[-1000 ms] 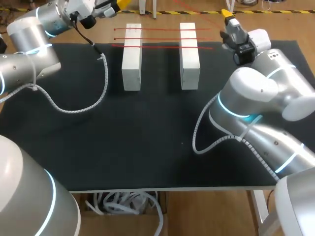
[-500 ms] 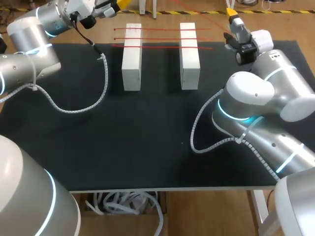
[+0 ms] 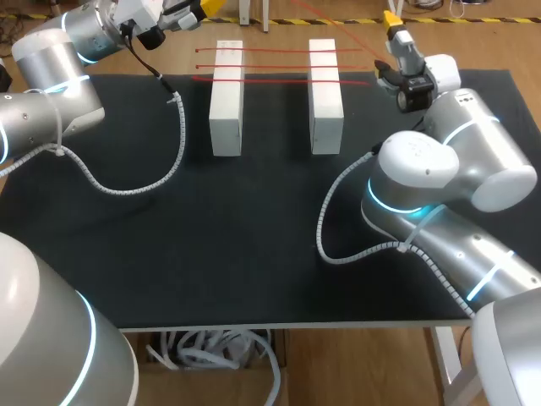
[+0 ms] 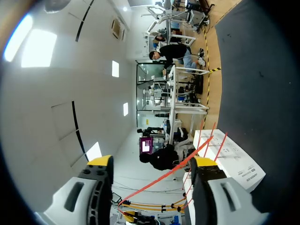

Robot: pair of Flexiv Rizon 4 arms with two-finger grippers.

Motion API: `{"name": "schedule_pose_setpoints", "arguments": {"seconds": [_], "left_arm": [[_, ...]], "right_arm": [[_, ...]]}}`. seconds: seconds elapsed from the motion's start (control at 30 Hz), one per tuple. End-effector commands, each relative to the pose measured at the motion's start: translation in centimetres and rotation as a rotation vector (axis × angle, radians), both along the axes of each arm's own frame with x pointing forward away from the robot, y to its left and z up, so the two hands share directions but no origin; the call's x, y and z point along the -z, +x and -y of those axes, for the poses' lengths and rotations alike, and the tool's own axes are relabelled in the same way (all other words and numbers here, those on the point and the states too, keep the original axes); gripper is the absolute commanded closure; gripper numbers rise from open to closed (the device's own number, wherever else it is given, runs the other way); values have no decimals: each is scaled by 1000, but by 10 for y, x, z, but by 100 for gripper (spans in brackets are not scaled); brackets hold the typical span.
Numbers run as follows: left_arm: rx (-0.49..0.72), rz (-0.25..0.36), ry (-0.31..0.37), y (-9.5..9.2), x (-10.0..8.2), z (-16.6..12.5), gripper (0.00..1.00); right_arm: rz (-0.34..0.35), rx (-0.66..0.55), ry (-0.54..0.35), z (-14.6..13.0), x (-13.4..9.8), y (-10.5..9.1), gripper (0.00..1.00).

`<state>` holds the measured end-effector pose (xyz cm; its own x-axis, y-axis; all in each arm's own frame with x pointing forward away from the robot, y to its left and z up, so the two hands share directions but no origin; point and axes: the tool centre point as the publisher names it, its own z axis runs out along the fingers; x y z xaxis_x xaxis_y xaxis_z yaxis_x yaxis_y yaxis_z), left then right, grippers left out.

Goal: Grab the tape and strap the tape.

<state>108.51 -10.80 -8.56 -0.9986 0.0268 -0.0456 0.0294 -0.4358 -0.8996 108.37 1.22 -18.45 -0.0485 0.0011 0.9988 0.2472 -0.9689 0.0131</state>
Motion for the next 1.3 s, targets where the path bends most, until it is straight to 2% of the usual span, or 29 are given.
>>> {"name": "schedule_pose_setpoints", "arguments": {"seconds": [0.03,0.07,0.17,0.23,0.27,0.33,0.5,0.57,0.67,0.7,0.73,0.77,1.2,1.3], "left_arm": [[-4,0,0,-1,0,0,100],[-4,0,0,-1,0,0,100],[-4,0,0,-1,0,0,100],[-4,0,0,-1,0,0,100],[-4,0,0,-1,0,0,100],[-4,0,0,-1,0,0,100],[-4,0,0,-1,0,0,100],[-4,0,0,-1,0,0,100],[-4,0,0,-1,0,0,100],[-4,0,0,-1,0,0,100],[-4,0,0,-1,0,0,100],[-4,0,0,-1,0,0,100],[-4,0,0,-1,0,0,100],[-4,0,0,-1,0,0,100]], "right_arm": [[17,-1,2,0,5,1,44],[17,-1,0,0,5,1,53],[16,-3,-4,-1,5,1,55],[16,-4,-7,-1,5,1,74],[15,-4,-8,-1,5,1,76],[14,-7,-12,-1,5,1,69],[10,-14,-17,-2,5,0,67],[8,-16,-19,-2,6,0,67],[6,-17,-23,-2,6,-1,73],[6,-18,-24,-2,6,0,80],[6,-18,-24,-1,6,0,98],[6,-18,-24,-1,6,0,100],[8,-28,-33,0,4,-2,100],[8,-43,-58,0,4,-3,100]]}}
